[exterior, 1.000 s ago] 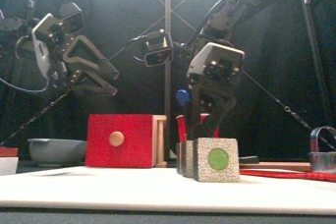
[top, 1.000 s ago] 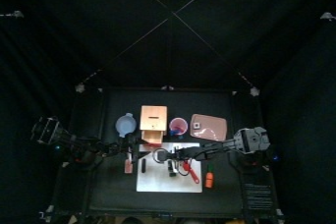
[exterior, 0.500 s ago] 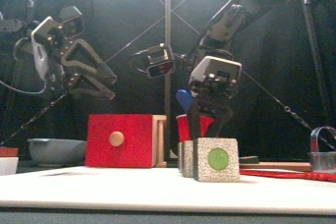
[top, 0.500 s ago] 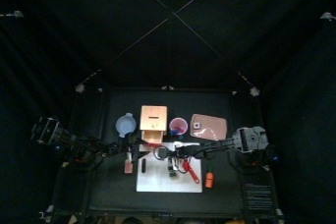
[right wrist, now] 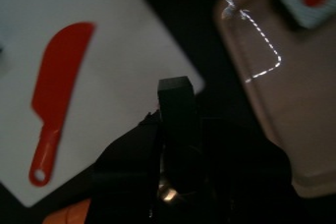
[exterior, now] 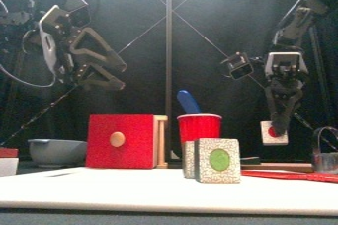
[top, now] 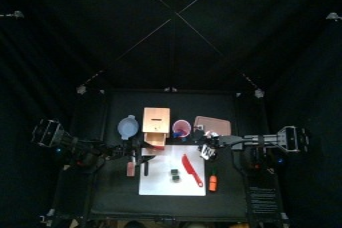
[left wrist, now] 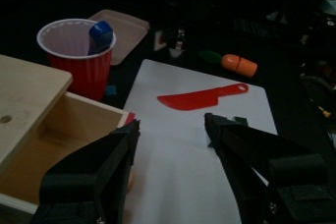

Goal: Place sushi on board then cut the sushi with the knife then place the pieces on the plate
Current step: Place the 4 sushi pieces on the plate

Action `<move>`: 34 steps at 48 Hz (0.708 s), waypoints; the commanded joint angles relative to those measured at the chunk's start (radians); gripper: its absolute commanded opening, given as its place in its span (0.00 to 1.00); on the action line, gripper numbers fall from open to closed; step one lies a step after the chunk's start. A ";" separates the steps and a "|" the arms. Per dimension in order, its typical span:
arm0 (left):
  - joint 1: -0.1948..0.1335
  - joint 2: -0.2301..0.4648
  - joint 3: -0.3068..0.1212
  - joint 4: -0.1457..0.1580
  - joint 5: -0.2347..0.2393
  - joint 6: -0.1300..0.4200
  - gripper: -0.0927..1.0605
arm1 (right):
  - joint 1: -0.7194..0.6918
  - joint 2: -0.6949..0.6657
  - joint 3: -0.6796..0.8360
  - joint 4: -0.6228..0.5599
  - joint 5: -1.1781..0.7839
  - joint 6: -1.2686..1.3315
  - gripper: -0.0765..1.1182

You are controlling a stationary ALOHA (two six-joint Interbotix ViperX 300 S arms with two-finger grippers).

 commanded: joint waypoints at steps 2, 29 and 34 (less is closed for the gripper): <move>0.002 -0.002 -0.020 0.005 -0.009 0.002 0.87 | -0.172 -0.029 0.023 -0.077 -0.023 0.115 0.56; 0.006 -0.002 0.018 0.074 -0.011 -0.002 0.79 | -0.230 0.227 -0.064 -0.008 -0.167 0.143 0.57; 0.006 -0.002 0.021 0.074 -0.011 0.000 0.78 | -0.212 0.244 -0.084 -0.021 -0.160 0.143 0.63</move>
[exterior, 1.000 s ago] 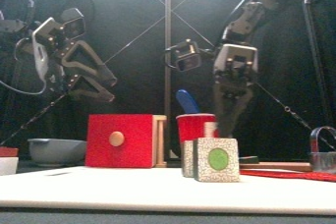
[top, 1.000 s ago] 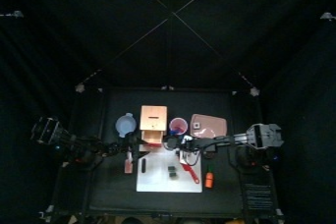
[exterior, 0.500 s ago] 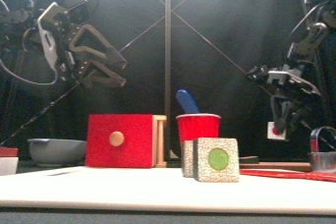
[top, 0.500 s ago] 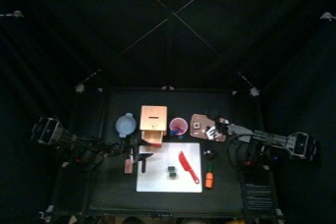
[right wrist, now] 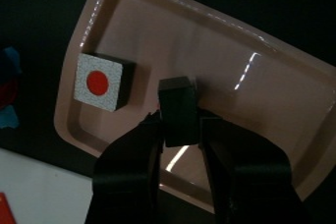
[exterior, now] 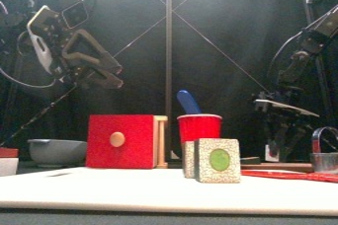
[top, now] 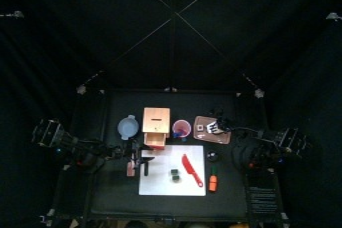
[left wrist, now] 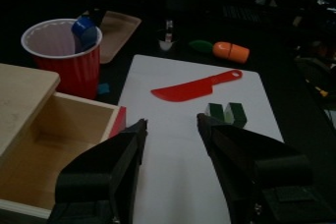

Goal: Place sushi on board then cut the sushi with the knife then place the pieces on the plate
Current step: Place the 4 sushi pieces on the plate

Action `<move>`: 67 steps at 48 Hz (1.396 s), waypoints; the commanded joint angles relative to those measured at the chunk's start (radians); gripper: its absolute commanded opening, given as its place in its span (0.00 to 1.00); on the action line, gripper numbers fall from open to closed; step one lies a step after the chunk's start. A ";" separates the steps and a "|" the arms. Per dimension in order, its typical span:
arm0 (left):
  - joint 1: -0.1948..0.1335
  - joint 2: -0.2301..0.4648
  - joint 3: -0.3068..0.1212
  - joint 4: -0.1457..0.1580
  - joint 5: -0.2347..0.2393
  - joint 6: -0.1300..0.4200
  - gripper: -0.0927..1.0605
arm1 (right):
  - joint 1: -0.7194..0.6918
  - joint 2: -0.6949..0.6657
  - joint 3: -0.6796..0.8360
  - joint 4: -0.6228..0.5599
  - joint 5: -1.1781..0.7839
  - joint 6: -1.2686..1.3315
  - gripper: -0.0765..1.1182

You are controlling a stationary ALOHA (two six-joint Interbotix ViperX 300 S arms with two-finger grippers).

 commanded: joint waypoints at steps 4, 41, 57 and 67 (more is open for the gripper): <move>0.003 -0.003 -0.012 0.003 -0.011 0.000 0.78 | 0.025 0.023 -0.038 -0.023 0.005 -0.002 0.71; 0.018 -0.005 -0.031 -0.006 -0.011 -0.006 0.78 | 0.581 -0.098 -0.175 -0.117 0.198 -0.063 0.80; 0.048 0.000 -0.035 -0.048 -0.011 -0.006 0.78 | 0.744 0.183 -0.414 -0.060 0.192 -0.321 0.80; 0.046 0.002 -0.031 -0.066 -0.005 -0.008 0.78 | 0.753 0.293 -0.506 -0.014 0.137 -0.420 0.80</move>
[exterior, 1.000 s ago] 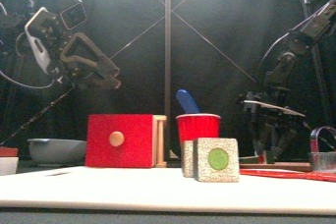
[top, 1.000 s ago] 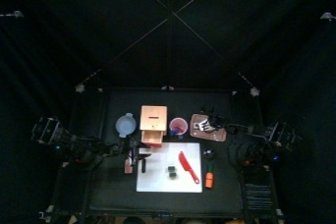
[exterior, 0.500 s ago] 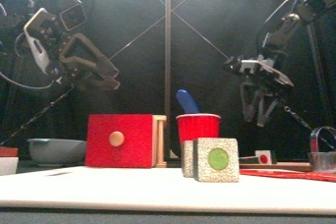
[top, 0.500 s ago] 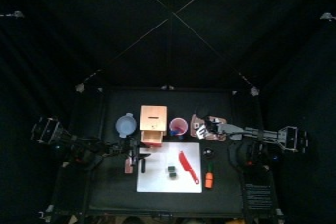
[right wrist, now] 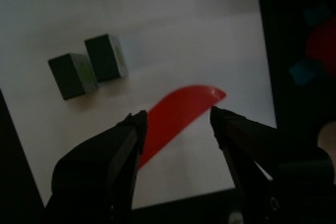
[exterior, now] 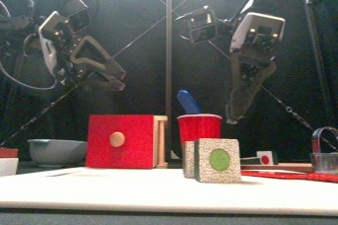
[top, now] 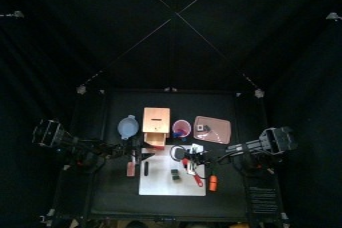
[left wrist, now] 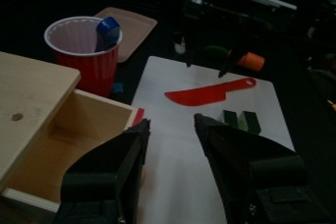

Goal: Place sushi on board then cut the sushi with the knife then place the pieces on the plate
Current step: Place the 4 sushi pieces on the plate

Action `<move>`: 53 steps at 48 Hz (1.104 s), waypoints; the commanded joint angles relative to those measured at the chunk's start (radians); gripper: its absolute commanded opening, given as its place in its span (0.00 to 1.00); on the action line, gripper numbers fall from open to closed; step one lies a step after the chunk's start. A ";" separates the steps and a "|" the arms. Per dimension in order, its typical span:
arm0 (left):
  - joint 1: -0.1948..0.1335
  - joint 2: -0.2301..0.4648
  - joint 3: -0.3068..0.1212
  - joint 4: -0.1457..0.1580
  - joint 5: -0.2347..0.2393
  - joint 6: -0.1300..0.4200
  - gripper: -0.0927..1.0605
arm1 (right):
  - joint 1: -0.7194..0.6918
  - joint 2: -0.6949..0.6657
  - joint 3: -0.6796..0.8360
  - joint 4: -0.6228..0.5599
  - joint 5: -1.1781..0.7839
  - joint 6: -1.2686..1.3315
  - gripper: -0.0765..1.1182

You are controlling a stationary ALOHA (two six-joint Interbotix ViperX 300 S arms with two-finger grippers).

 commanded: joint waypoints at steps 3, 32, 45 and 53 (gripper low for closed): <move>0.003 -0.003 -0.014 -0.006 -0.005 -0.002 0.78 | 0.012 0.035 -0.072 0.046 -0.028 -0.049 0.80; 0.003 -0.005 -0.002 -0.031 -0.005 -0.002 0.78 | 0.052 0.114 -0.110 0.098 -0.087 -0.055 0.80; 0.000 -0.003 0.000 -0.046 -0.003 -0.002 0.78 | 0.043 0.140 -0.104 0.103 -0.087 -0.054 0.79; 0.000 -0.003 0.008 -0.055 -0.003 -0.002 0.78 | 0.040 0.149 -0.100 0.107 -0.084 -0.054 0.76</move>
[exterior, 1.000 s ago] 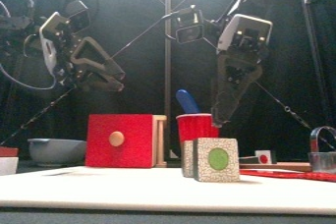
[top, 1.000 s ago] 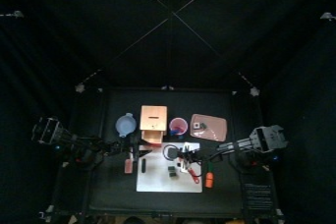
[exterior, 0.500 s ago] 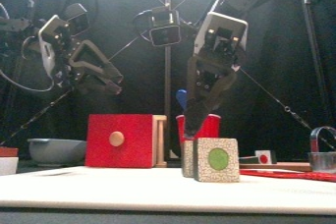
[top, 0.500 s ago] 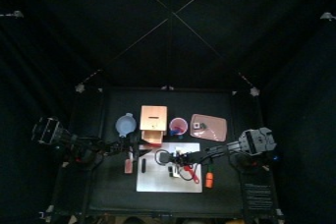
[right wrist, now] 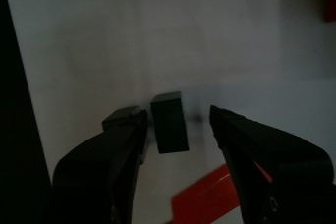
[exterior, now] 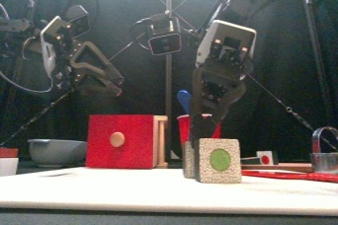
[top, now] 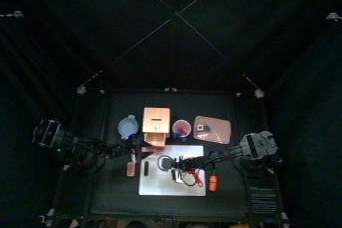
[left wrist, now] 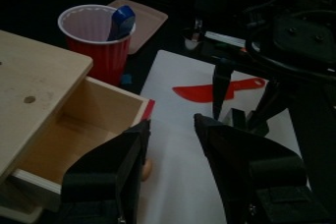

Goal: Place sushi on board then cut the sushi with the knife then place the pieces on the plate
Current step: Place the 4 sushi pieces on the plate

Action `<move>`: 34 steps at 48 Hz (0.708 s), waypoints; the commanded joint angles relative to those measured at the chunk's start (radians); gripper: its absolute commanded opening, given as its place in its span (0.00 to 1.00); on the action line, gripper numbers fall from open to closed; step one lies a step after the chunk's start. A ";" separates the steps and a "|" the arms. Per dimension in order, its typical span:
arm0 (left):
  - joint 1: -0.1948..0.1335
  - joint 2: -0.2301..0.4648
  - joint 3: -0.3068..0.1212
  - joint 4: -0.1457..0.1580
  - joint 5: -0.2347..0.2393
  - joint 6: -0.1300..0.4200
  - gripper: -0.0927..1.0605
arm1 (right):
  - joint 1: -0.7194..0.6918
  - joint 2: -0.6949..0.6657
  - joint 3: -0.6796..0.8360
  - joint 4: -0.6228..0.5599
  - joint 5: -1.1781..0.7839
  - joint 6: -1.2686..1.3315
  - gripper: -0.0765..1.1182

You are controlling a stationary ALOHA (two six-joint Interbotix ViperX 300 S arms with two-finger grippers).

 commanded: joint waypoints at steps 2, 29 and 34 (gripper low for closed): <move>-0.002 -0.003 -0.006 -0.009 -0.003 0.000 0.78 | -0.005 -0.014 -0.006 0.008 -0.002 0.000 0.73; -0.005 -0.003 0.003 -0.017 -0.003 0.000 0.78 | -0.160 -0.267 0.209 0.069 0.002 0.054 0.54; -0.005 -0.003 0.002 -0.015 -0.003 0.002 0.78 | -0.242 -0.428 0.364 0.069 0.012 0.129 0.54</move>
